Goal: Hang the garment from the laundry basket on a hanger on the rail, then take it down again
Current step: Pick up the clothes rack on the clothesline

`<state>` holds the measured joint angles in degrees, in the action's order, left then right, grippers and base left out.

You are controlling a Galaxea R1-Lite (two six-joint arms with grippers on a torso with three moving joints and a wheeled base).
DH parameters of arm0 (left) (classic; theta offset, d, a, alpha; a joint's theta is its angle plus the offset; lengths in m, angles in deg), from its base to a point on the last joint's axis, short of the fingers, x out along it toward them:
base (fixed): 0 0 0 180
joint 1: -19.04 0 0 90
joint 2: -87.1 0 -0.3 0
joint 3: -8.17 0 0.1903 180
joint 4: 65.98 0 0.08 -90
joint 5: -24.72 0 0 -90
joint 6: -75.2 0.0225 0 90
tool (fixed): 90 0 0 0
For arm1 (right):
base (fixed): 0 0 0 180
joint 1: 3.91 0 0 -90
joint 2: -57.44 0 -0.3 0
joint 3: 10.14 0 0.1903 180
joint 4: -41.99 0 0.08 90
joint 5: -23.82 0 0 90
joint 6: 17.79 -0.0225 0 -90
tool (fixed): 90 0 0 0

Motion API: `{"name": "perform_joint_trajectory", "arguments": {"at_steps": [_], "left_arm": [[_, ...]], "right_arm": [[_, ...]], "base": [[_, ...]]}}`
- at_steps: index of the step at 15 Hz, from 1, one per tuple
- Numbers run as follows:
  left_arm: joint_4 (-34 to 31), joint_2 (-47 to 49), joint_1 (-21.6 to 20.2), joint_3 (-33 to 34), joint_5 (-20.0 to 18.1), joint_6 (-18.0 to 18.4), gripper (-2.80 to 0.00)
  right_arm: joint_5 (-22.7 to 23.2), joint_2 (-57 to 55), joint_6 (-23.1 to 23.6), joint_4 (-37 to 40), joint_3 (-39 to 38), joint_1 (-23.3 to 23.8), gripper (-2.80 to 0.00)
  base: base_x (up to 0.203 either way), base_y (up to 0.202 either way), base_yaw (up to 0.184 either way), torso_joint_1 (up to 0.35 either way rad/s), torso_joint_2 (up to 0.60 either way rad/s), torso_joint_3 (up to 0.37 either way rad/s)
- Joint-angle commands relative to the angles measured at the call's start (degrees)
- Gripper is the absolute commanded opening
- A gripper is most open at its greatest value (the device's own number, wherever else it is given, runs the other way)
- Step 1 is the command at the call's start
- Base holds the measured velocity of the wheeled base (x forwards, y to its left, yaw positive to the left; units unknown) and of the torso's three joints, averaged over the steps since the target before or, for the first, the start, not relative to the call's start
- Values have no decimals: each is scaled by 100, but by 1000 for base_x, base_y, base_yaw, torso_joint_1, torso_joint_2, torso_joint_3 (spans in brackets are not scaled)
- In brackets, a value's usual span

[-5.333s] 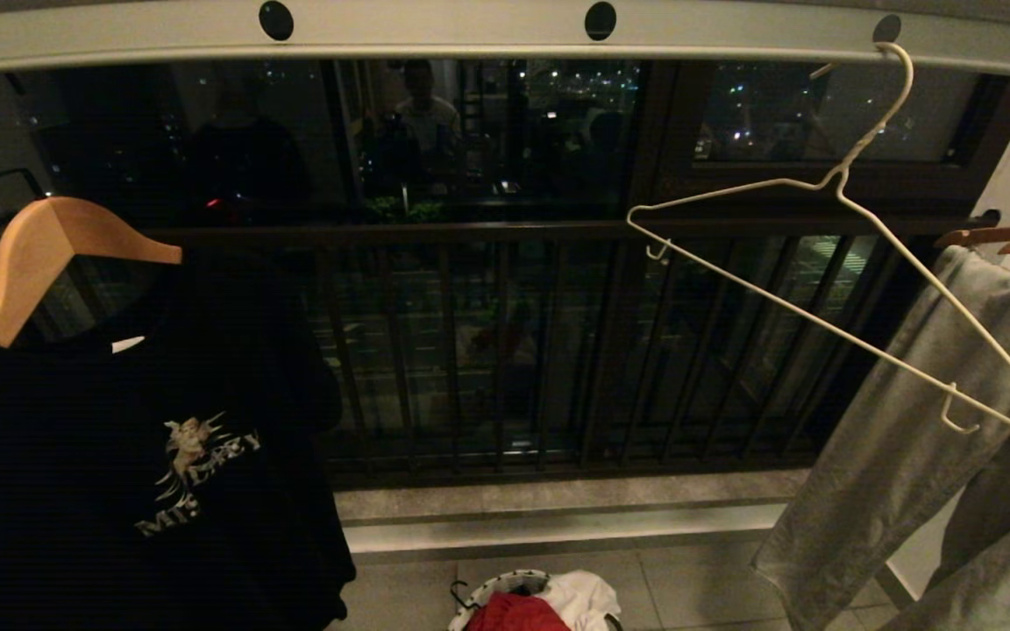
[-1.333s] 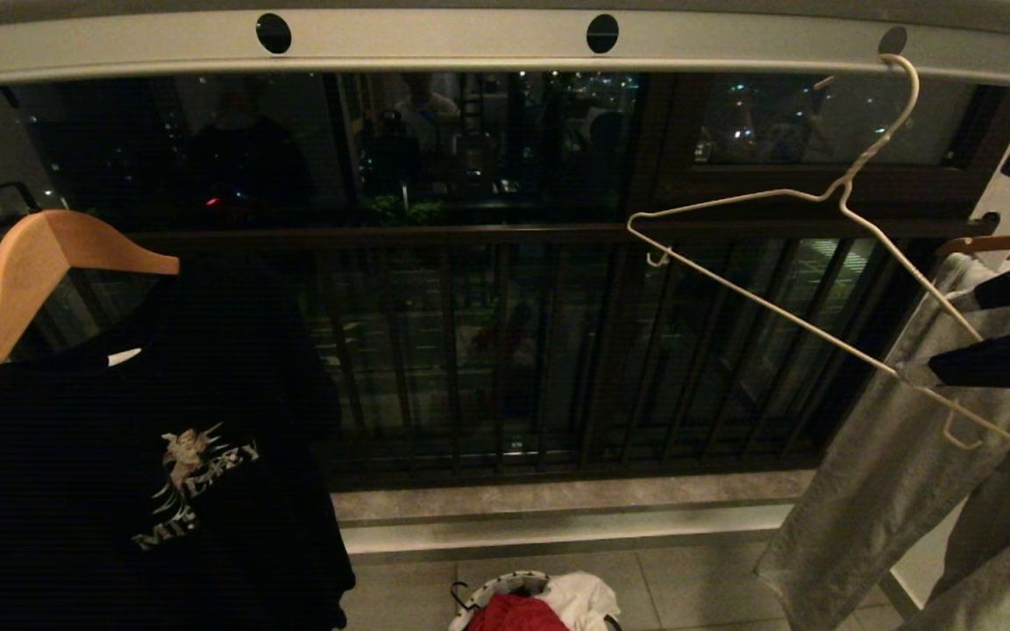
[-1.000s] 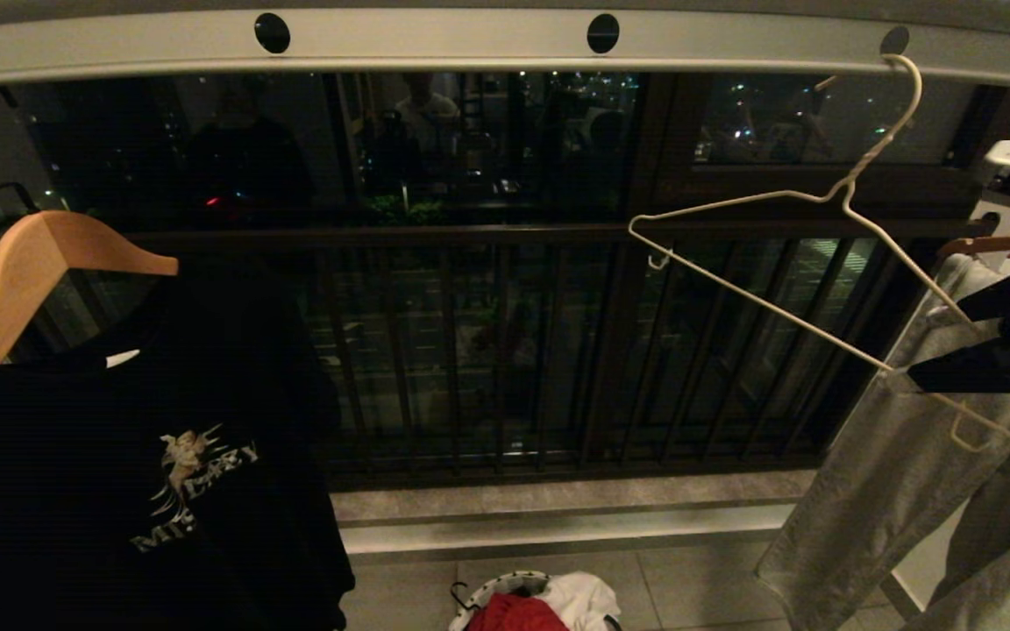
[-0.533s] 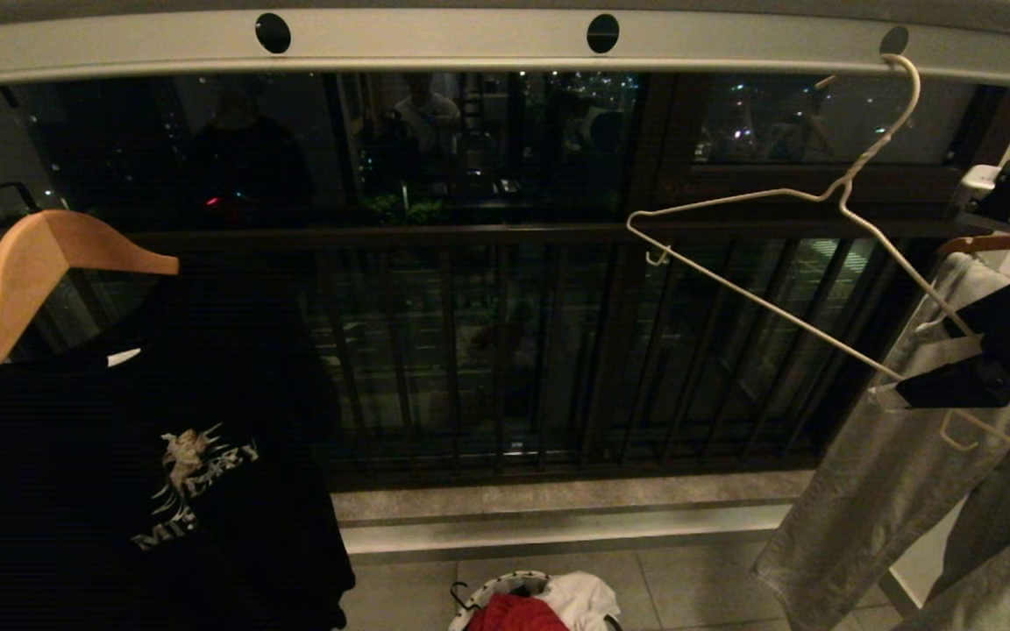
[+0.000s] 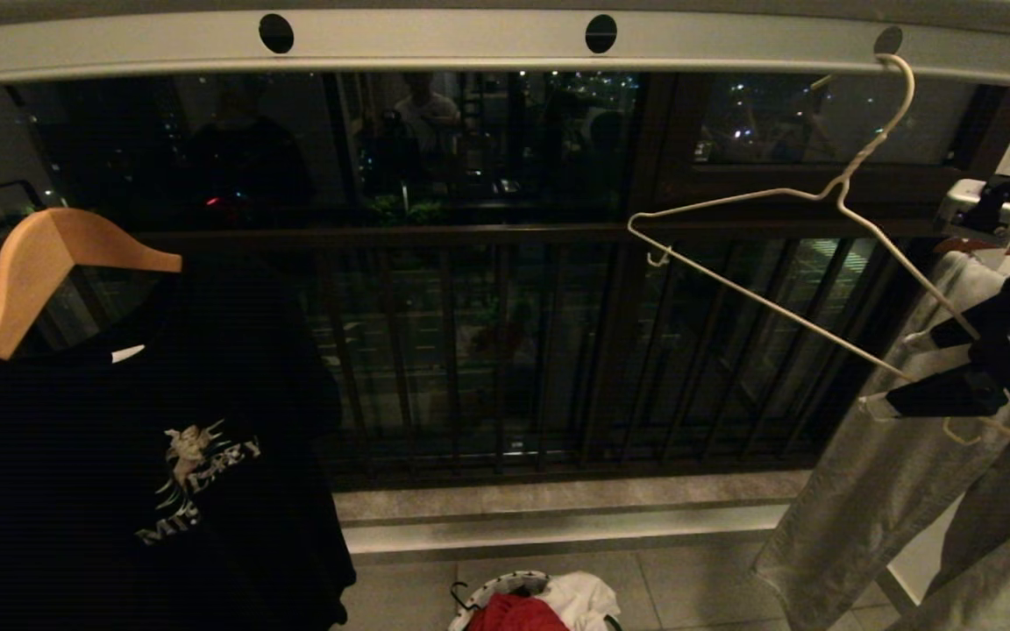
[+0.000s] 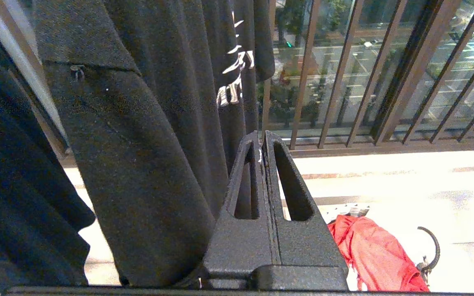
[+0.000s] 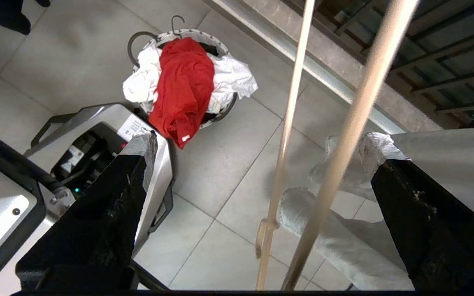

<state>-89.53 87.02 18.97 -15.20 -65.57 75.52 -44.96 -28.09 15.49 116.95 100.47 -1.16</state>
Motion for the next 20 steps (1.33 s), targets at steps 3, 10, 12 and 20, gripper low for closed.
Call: {"name": "perform_joint_trajectory", "arguments": {"at_steps": [3, 10, 12, 20], "left_arm": [[1, -1, -1, 9, 3, 2, -280], [1, -1, -1, 9, -5, 2, -280], [1, 7, -1, 9, 3, 2, -280], [1, -1, -1, 9, -6, 2, -280]], "right_arm": [[13, 1, 29, 26, -102, -2, 0], [13, 9, 73, -255, -366, 16, 0], [13, 10, 73, -264, -384, 16, 0], [13, 19, 152, -264, -384, 25, -280]], "base": [[0, 0, 0, 0, 0, 0], [0, 0, 0, 0, 0, 0], [0, 0, 0, 0, 0, 0], [0, 0, 0, 0, 0, 0]]}}
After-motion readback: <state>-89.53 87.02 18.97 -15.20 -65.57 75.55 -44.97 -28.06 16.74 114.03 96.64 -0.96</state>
